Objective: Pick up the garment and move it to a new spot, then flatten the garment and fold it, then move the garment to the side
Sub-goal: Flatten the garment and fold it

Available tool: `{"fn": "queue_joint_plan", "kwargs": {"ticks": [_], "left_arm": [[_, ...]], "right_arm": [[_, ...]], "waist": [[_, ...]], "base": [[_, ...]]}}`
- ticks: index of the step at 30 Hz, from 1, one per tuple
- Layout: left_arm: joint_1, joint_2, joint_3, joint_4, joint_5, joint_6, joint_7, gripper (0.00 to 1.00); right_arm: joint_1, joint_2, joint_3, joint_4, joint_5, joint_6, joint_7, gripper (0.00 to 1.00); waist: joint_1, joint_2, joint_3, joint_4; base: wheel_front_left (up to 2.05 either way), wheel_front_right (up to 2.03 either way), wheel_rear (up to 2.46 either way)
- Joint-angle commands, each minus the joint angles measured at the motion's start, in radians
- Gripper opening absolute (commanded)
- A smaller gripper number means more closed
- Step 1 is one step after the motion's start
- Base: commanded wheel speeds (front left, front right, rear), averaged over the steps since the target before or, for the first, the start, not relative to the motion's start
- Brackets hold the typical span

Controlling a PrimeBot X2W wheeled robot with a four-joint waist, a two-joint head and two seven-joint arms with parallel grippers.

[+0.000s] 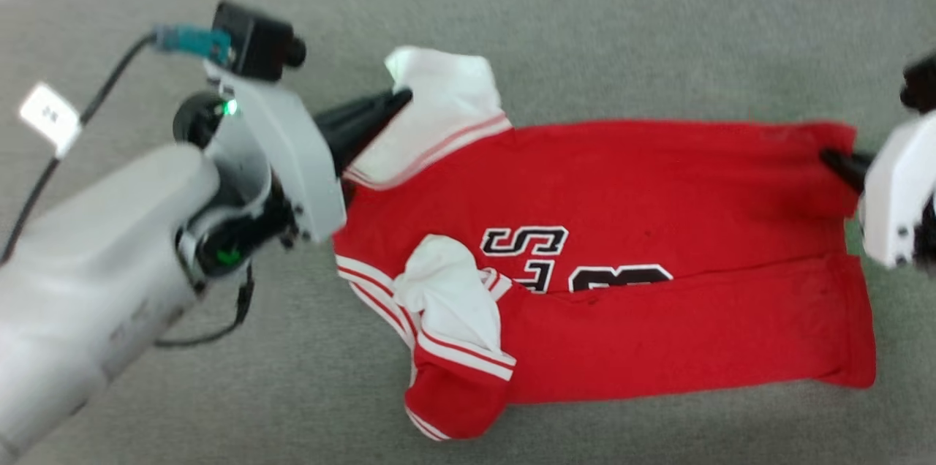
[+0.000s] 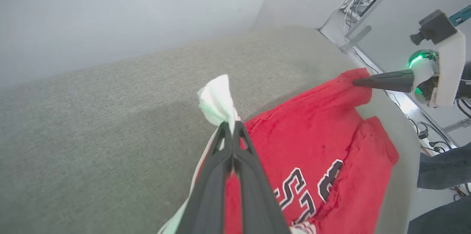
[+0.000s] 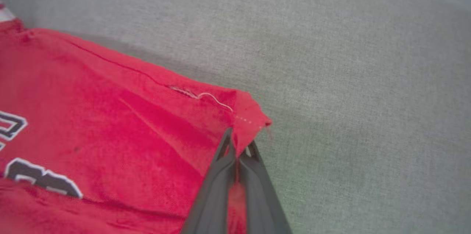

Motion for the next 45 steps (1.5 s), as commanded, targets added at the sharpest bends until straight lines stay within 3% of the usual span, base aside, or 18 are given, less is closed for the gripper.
{"fn": "queue_joint_plan", "kwargs": {"ticks": [1,9,16,22,30,31,34,36,37,38,39,40,41,45], "left_arm": [[0.034,0.026,-0.001,-0.033,0.008,0.001,-0.015,0.0],[0.218,0.164,-0.004,-0.264,0.053,0.001,-0.117,0.0],[0.384,0.229,-0.003,-0.388,0.078,0.001,-0.219,0.0],[0.485,0.204,-0.003,-0.378,0.101,0.001,-0.259,0.0],[0.519,0.139,-0.004,-0.255,0.116,0.001,-0.275,0.0],[0.52,0.132,-0.004,-0.242,0.117,0.001,-0.276,0.05],[0.522,0.124,-0.004,-0.225,0.117,0.001,-0.277,0.07],[0.521,0.119,-0.004,-0.208,0.125,0.001,-0.278,0.18],[0.521,0.116,-0.004,-0.202,0.131,0.001,-0.279,0.31],[0.523,0.113,-0.004,-0.198,0.137,0.001,-0.279,0.39],[0.525,0.111,-0.004,-0.193,0.14,0.001,-0.28,0.75],[0.527,0.109,-0.004,-0.189,0.143,0.001,-0.28,1.0],[0.528,0.107,0.001,-0.188,0.146,0.001,-0.28,1.0],[0.549,0.092,0.048,-0.192,0.165,0.001,-0.278,1.0]], "right_arm": [[0.048,-0.024,0.0,-0.029,0.017,-0.001,0.0,0.0],[0.299,-0.159,-0.062,-0.205,0.075,-0.001,0.015,0.0],[0.49,-0.173,-0.197,-0.286,0.068,-0.001,-0.001,0.0],[0.588,-0.128,-0.253,-0.309,0.034,-0.001,-0.028,0.0],[0.552,-0.103,-0.203,-0.247,-0.036,-0.001,-0.093,0.0],[0.544,-0.099,-0.195,-0.238,-0.041,-0.001,-0.099,0.0],[0.53,-0.089,-0.18,-0.224,-0.039,-0.001,-0.114,0.0],[0.511,-0.083,-0.166,-0.22,-0.031,-0.001,-0.129,0.0],[0.505,-0.081,-0.161,-0.22,-0.028,-0.001,-0.137,0.23],[0.502,-0.079,-0.159,-0.221,-0.023,-0.001,-0.144,0.38],[0.5,-0.078,-0.157,-0.221,-0.013,-0.001,-0.149,0.67],[0.501,-0.078,-0.158,-0.224,-0.005,-0.001,-0.15,0.87],[0.505,-0.08,-0.161,-0.227,0.008,-0.001,-0.149,1.0],[0.544,-0.109,-0.188,-0.252,0.063,-0.001,-0.137,1.0]], "waist": [[0.0,0.0,-0.096,0.058],[0.0,0.0,-0.138,0.089],[0.0,0.0,-0.127,0.112],[0.0,0.0,-0.095,0.118],[0.0,0.0,-0.051,0.109],[0.0,0.0,-0.048,0.107],[0.0,0.0,-0.047,0.103],[0.0,0.0,-0.049,0.098],[0.0,0.0,-0.052,0.096],[0.0,0.0,-0.057,0.095],[0.0,0.0,-0.064,0.094],[0.0,0.0,-0.072,0.093],[0.0,0.0,-0.079,0.094],[0.0,0.0,-0.116,0.105]], "base": [[0.0,0.0,0.0],[0.0,0.0,0.0],[0.0,0.0,0.0],[0.0,0.0,0.0],[0.0,0.0,0.0],[0.0,0.0,0.0],[0.0,0.0,0.0],[0.0,0.0,0.0],[0.0,0.0,0.0],[0.0,0.0,0.0],[0.0,0.0,0.0],[0.0,0.0,0.0],[0.0,0.0,0.0],[0.0,0.0,0.0]]}}
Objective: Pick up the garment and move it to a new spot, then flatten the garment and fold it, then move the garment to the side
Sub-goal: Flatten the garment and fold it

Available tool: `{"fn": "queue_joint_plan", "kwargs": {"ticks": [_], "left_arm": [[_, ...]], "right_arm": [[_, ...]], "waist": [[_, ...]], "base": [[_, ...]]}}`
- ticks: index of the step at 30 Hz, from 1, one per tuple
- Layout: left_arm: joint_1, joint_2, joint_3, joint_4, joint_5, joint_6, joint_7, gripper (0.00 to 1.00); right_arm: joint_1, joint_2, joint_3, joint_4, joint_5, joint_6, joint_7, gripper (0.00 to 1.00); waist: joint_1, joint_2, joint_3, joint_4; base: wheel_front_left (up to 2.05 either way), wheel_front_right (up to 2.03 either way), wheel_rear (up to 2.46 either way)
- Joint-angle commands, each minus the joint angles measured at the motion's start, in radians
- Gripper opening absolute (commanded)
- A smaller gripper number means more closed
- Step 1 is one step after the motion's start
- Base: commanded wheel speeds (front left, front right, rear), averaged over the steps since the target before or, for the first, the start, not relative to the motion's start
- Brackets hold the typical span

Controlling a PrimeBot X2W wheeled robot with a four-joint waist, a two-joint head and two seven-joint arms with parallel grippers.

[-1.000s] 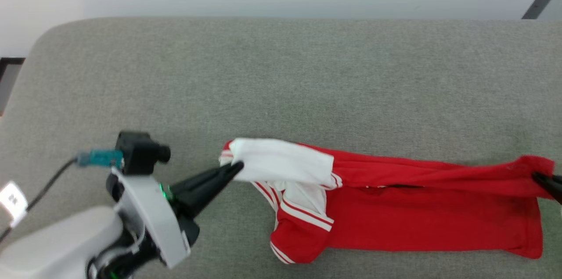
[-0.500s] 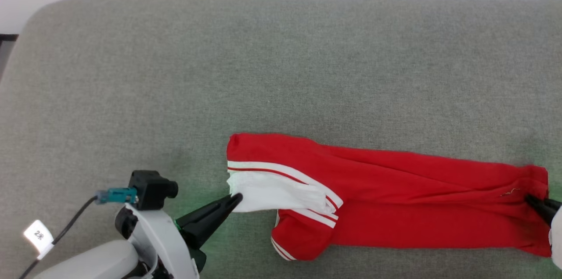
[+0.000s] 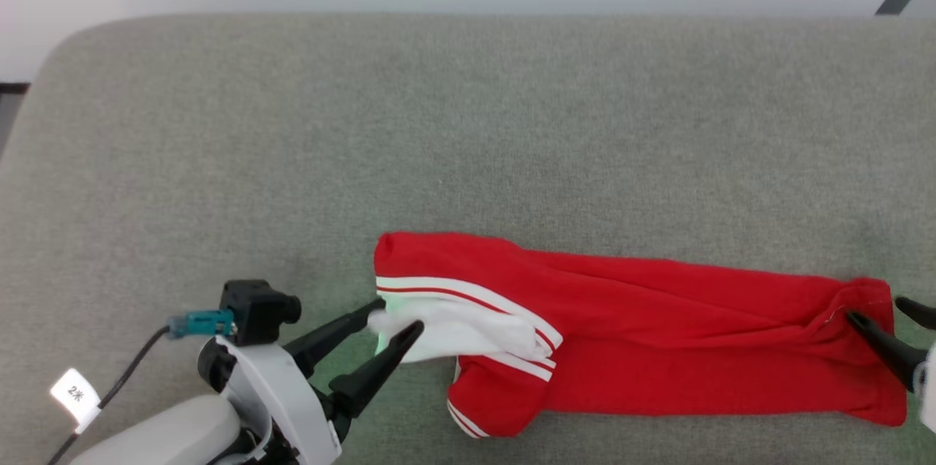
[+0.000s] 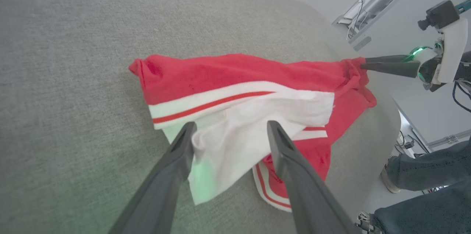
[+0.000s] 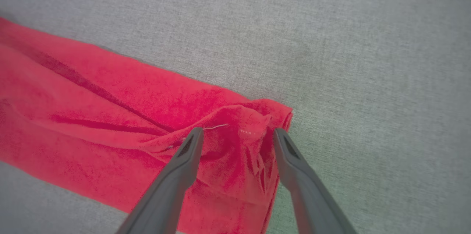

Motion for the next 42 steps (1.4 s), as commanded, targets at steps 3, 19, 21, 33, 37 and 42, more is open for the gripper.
{"fn": "queue_joint_plan", "kwargs": {"ticks": [3,19,21,33,37,42], "left_arm": [[0.043,-0.019,0.045,-0.006,0.019,0.001,0.0,1.0],[0.38,-0.239,0.575,0.182,0.382,0.001,0.0,1.0],[0.421,-0.276,0.648,0.181,0.437,0.001,0.0,1.0],[0.529,-0.43,0.962,0.097,0.82,0.001,0.0,1.0],[0.538,-0.466,1.005,0.102,0.907,0.001,0.0,1.0],[0.542,-0.511,1.043,0.111,0.954,0.001,0.0,1.0]], "right_arm": [[0.04,-0.027,-0.035,-0.01,0.032,-0.001,0.01,1.0],[0.194,-0.018,-0.203,0.103,0.139,-0.001,0.154,1.0],[0.193,-0.014,-0.223,0.117,0.138,-0.001,0.179,1.0],[0.046,0.109,-0.291,0.252,0.021,-0.001,0.317,1.0],[0.029,0.153,-0.275,0.294,-0.023,-0.001,0.354,1.0],[0.014,0.202,-0.249,0.323,-0.074,-0.001,0.362,1.0]], "waist": [[0.0,0.0,-0.046,0.022],[0.0,0.0,-0.094,0.146],[0.0,0.0,-0.094,0.151],[0.0,0.0,-0.098,0.152],[0.0,0.0,-0.094,0.154],[0.0,0.0,-0.085,0.151]], "base": [[0.0,0.0,0.0],[0.0,0.0,0.0],[0.0,0.0,0.0],[0.0,0.0,0.0],[0.0,0.0,0.0],[0.0,0.0,0.0]]}}
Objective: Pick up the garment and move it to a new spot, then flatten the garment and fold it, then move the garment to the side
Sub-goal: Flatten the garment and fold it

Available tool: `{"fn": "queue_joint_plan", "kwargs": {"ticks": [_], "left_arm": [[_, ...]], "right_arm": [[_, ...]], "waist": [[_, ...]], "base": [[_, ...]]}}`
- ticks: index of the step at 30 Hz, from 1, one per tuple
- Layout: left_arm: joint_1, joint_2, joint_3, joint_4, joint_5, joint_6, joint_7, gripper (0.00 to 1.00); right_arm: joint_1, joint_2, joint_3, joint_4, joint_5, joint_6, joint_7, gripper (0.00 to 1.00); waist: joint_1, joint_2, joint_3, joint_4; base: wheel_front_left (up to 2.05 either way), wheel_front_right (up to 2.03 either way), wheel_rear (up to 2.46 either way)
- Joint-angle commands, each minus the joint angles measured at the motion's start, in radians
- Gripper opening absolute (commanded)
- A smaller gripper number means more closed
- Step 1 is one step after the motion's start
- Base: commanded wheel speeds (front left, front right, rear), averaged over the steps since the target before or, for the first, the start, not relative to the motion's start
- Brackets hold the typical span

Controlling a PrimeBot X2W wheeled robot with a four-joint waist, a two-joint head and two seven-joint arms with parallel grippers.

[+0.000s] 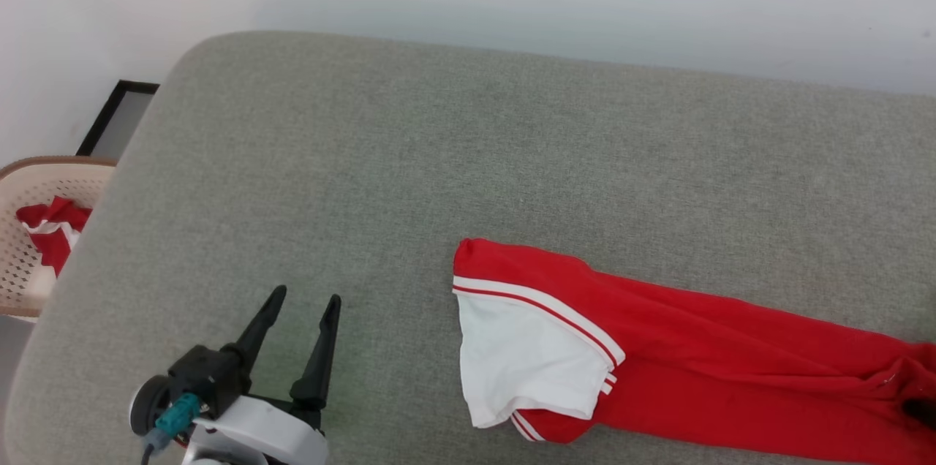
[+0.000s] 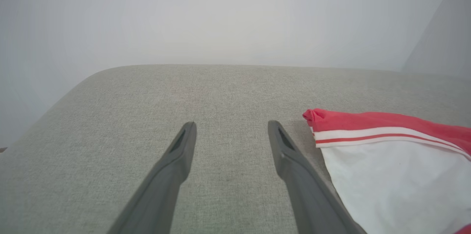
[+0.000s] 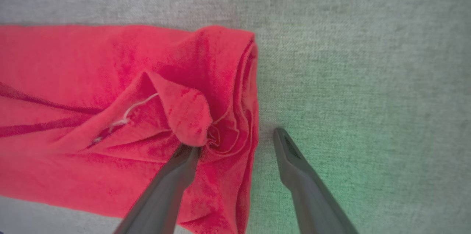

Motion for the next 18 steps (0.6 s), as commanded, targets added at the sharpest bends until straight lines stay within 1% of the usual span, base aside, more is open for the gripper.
{"fn": "queue_joint_plan", "kwargs": {"ticks": [1,3,4,5,6,8,13,18], "left_arm": [[0.009,-0.007,0.008,0.003,0.011,0.001,0.0,1.0],[0.01,-0.015,0.017,0.003,0.016,0.001,0.0,1.0],[0.011,-0.018,0.021,0.003,0.017,0.001,0.0,1.0],[0.012,-0.021,0.025,0.002,0.017,0.001,0.0,1.0],[0.014,-0.026,0.036,0.002,0.008,0.001,0.0,1.0],[0.014,-0.033,0.05,-0.003,0.0,0.001,0.0,1.0],[0.008,-0.031,0.062,-0.016,0.011,0.001,0.0,1.0],[0.003,-0.035,0.101,-0.022,0.019,0.001,0.0,1.0]], "right_arm": [[0.005,0.043,0.028,0.022,-0.01,0.001,0.0,1.0],[-0.008,0.063,0.038,0.026,-0.022,0.001,0.002,0.98],[-0.012,0.07,0.041,0.026,-0.027,0.001,0.003,0.5],[-0.018,0.076,0.044,0.027,-0.031,0.001,0.003,0.29],[-0.024,0.081,0.047,0.028,-0.036,0.002,0.003,0.22],[-0.035,0.085,0.048,0.027,-0.045,0.002,-0.005,0.0],[-0.053,0.072,0.027,0.04,-0.055,0.0,-0.034,0.0],[-0.097,0.05,-0.029,0.039,-0.061,-0.001,-0.101,0.0]], "waist": [[0.0,0.0,0.004,-0.002],[0.0,0.0,0.009,-0.006],[0.0,0.0,0.011,-0.007],[0.0,0.0,0.013,-0.01],[0.0,0.0,0.015,-0.013],[0.0,0.0,0.02,-0.021],[0.0,0.0,0.031,-0.044],[0.0,0.0,0.049,-0.085]], "base": [[0.0,0.0,0.0],[0.0,0.0,0.0],[0.0,0.0,0.0],[0.0,0.0,0.0],[0.0,0.0,0.0],[0.0,0.0,0.0],[0.0,0.0,0.0],[0.0,0.0,0.0]]}}
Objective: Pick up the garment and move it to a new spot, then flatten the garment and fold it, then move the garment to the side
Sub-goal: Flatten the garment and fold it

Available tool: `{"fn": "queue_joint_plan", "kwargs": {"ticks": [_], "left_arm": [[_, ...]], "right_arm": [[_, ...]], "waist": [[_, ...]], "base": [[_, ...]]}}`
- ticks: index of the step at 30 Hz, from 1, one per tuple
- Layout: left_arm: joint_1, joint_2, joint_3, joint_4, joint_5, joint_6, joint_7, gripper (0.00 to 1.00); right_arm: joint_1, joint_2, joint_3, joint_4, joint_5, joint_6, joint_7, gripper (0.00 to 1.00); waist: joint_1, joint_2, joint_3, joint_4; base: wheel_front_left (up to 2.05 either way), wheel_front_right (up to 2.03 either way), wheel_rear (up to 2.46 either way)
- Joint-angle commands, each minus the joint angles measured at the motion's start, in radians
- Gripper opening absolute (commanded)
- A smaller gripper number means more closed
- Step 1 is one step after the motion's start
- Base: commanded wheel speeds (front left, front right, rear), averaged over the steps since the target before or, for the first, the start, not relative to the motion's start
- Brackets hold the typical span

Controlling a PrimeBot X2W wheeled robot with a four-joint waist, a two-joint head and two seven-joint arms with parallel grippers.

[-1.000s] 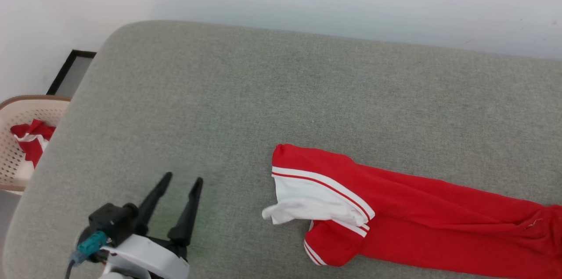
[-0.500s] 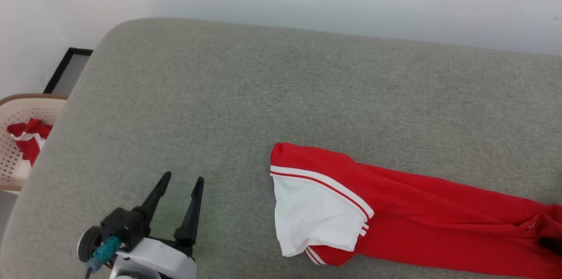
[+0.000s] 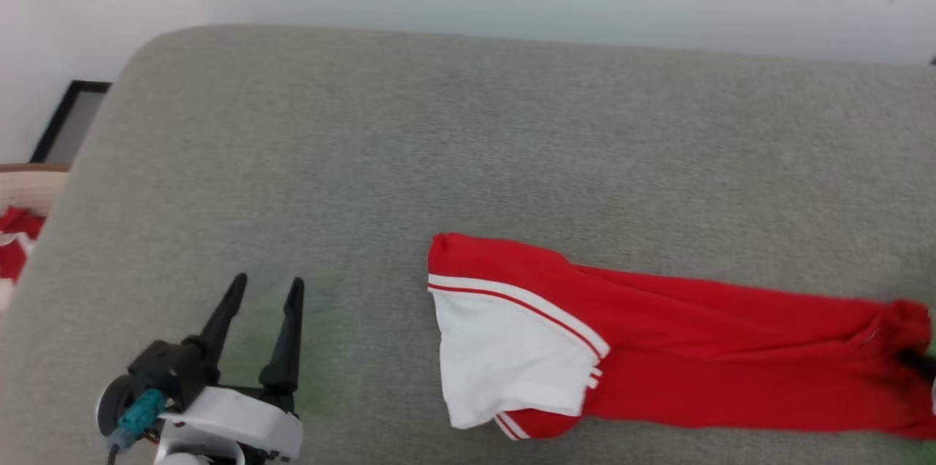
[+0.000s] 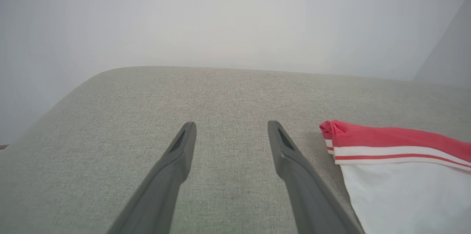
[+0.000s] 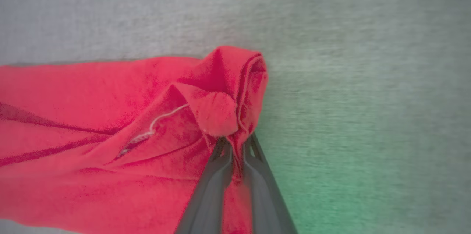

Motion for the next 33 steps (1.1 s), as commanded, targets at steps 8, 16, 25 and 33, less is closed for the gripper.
{"fn": "queue_joint_plan", "kwargs": {"ticks": [8,16,25,33], "left_arm": [[-0.013,-0.02,0.068,-0.015,0.037,0.001,0.0,1.0],[-0.038,-0.043,0.085,-0.034,0.067,0.001,0.0,1.0],[-0.01,-0.057,0.082,-0.028,0.072,0.001,0.0,1.0],[0.023,-0.069,0.081,-0.029,0.071,0.001,0.0,1.0]], "right_arm": [[-0.077,-0.034,-0.187,0.064,-0.019,-0.002,-0.112,0.0],[-0.144,-0.099,-0.369,0.155,-0.123,-0.002,-0.178,0.0],[-0.065,-0.049,-0.258,0.003,-0.006,-0.002,-0.07,0.0],[0.073,0.036,-0.077,-0.394,0.102,-0.002,0.067,0.0]], "waist": [[0.0,0.0,0.049,-0.088],[0.0,0.0,0.074,-0.106],[0.0,0.0,0.028,-0.088],[0.0,0.0,0.004,-0.065]], "base": [[0.0,0.0,0.0],[0.0,0.0,0.0],[0.0,0.0,0.0],[0.0,0.0,0.0]]}}
